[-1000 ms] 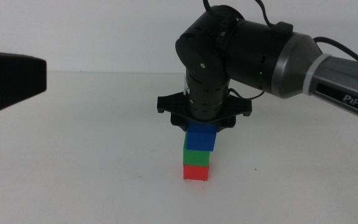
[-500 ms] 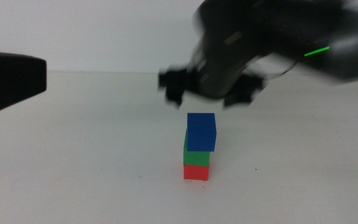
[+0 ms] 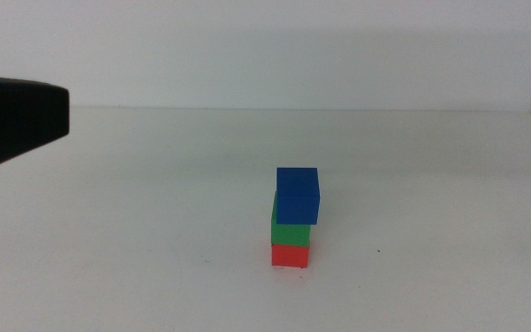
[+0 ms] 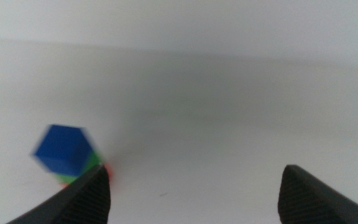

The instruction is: Stack red cubes first, then green, then blue cubes in a specific spot.

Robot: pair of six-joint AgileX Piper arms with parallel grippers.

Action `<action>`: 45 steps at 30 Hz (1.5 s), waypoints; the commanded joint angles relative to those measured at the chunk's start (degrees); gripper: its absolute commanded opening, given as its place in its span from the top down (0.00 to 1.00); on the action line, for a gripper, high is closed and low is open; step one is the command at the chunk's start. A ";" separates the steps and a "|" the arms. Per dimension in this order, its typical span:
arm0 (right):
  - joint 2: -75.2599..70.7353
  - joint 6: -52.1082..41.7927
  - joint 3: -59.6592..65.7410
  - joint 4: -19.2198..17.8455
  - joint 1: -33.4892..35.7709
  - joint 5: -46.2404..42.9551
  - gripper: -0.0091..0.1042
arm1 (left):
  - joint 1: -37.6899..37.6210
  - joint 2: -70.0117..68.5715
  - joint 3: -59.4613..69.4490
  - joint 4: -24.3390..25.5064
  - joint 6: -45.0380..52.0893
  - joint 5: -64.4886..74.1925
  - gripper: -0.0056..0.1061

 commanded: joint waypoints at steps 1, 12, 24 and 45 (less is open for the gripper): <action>-4.20 -7.80 4.63 3.64 -5.81 -5.86 0.17 | 0.17 -0.09 0.19 0.05 0.03 -0.71 0.11; -6.13 -19.55 8.34 18.63 -18.61 -10.97 0.17 | 0.17 -0.09 0.19 0.05 0.03 -0.71 0.11; -6.48 -19.55 8.34 18.63 -18.61 -10.97 0.17 | 0.17 0.02 1.95 4.04 0.03 -1.60 0.11; -29.34 -19.55 52.29 16.60 -27.63 -42.28 0.17 | 24.04 -31.83 55.43 6.15 0.03 -41.04 0.11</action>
